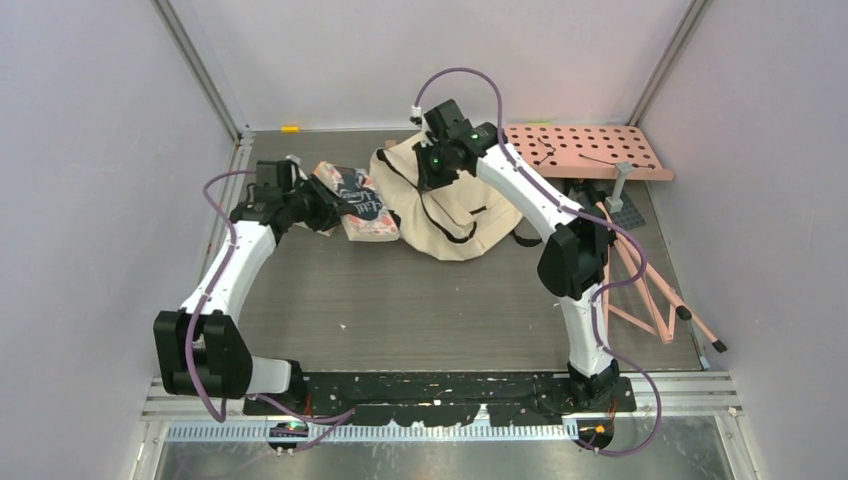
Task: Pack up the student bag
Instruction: Place the book in the student bag.
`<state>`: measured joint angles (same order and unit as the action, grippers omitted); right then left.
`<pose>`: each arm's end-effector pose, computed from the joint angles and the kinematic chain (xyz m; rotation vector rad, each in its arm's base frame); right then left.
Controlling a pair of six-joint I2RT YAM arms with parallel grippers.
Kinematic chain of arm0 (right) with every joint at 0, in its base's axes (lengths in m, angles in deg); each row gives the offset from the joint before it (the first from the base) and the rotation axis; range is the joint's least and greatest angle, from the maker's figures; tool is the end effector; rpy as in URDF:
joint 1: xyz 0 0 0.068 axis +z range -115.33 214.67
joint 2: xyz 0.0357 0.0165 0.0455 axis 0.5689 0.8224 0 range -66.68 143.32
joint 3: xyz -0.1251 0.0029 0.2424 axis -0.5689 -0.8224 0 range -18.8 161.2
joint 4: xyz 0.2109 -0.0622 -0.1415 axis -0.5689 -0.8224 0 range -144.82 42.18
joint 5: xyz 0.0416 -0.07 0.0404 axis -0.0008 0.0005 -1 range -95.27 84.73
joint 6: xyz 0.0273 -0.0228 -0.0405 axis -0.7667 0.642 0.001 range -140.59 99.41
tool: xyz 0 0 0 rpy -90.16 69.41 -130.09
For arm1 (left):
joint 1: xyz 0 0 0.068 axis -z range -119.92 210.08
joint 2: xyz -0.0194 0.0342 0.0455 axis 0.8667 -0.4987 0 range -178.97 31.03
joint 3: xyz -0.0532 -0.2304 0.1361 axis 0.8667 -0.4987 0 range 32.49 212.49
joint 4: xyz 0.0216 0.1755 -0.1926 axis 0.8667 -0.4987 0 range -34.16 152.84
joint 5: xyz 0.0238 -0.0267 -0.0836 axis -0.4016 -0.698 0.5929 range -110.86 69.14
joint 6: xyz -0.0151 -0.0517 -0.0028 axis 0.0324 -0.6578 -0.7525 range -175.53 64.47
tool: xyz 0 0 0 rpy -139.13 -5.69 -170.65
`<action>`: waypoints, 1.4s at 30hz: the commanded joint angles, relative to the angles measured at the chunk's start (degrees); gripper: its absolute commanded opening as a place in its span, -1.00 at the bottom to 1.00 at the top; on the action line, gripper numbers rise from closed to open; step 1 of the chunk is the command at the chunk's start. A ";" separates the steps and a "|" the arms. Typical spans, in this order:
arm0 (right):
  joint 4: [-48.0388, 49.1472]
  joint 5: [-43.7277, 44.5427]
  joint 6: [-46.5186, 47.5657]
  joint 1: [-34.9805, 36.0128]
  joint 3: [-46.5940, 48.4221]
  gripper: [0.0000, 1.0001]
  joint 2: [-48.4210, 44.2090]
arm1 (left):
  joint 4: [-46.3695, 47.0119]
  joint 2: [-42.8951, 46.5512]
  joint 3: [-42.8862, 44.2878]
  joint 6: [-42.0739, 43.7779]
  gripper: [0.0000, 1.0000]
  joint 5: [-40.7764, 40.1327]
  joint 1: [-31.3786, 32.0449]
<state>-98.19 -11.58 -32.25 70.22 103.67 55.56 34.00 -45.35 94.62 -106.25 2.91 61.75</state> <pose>0.3847 0.2798 0.3138 -0.5668 2.4382 0.4899 0.2873 -0.0228 0.2950 -0.8048 2.2973 -0.9222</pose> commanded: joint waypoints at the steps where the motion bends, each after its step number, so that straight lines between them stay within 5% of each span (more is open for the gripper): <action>1: 3.47 -7.07 -2.40 -2.49 1.57 -0.86 -4.85 | 9.75 -0.37 2.87 -4.05 -1.00 -0.01 3.89; 7: 4.54 -21.92 -1.04 -3.77 -3.16 -0.65 -2.38 | 13.51 -3.01 -0.13 -4.84 -1.00 -0.54 5.49; 14: 4.07 -25.37 0.42 -4.46 -6.33 -0.36 -1.44 | 18.70 -7.65 0.98 -4.59 -1.00 0.07 8.17; 18: 4.07 -25.76 -0.14 -4.61 -5.52 -0.65 -0.65 | 19.36 -9.77 2.31 -3.88 -1.00 0.83 8.96; 21: 4.10 -25.30 -0.18 -4.59 -5.41 -0.64 -0.57 | 19.88 -9.61 2.33 -3.88 -1.00 0.91 8.96; 30: 5.19 -28.88 -1.95 -4.47 -3.59 -0.01 1.59 | 23.54 -10.28 2.04 -3.99 -1.00 3.79 9.29; 34: 5.48 -29.09 -1.98 -4.52 -3.29 0.12 3.39 | 25.08 -10.23 2.03 -3.70 -1.00 4.92 9.55; 37: 5.39 -28.97 -1.93 -4.54 -2.53 0.12 4.51 | 25.26 -10.28 2.03 -3.52 -1.00 5.11 9.69; 42: 5.13 -24.81 -1.99 -4.61 -1.14 -0.52 3.88 | 22.40 -9.48 2.62 -2.58 -1.00 3.60 9.58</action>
<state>-94.41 -38.48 -34.02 65.81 98.91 61.00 51.25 -56.49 94.01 -110.05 4.54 71.04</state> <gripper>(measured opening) 0.322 0.262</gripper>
